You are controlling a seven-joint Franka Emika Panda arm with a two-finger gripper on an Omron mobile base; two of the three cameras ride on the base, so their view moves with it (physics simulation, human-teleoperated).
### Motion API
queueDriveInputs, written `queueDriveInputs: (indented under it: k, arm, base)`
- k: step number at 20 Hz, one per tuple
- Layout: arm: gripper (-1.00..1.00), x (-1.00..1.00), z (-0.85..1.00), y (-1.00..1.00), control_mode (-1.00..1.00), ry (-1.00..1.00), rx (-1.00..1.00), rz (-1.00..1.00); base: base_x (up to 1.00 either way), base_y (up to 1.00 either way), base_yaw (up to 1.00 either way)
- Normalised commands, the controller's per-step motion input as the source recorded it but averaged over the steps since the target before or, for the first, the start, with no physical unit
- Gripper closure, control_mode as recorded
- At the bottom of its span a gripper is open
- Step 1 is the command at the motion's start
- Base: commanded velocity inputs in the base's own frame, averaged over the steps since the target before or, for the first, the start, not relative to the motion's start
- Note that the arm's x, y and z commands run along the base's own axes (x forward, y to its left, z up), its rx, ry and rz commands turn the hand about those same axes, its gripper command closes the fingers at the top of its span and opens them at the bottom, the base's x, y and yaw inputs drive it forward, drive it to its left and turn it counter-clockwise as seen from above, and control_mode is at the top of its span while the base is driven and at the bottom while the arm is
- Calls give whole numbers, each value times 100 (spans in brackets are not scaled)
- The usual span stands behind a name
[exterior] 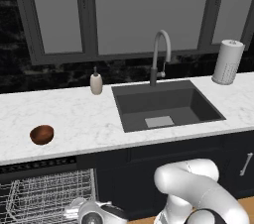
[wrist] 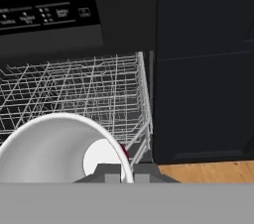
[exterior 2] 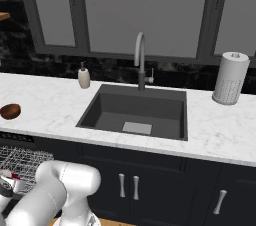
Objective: Pick up the cup and bowl from the counter, place them in the dishwasher, and close the dishwasher door.
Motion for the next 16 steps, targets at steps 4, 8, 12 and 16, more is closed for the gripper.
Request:
queueDriveInputs:
  k: [4,8,12,16]
  arm:
    - [100,9,-2,-19,-100,0,2,6]
    - [100,9,-11,-6,-100,0,0,6]
    - [100,17,-21,-2,-100,-1,0,6]
    - [100,24,-10,21,-100,-4,0,0]
  base:
    - [0,0,0]
    - [0,0,0]
    - [0,0,0]
    - [0,0,0]
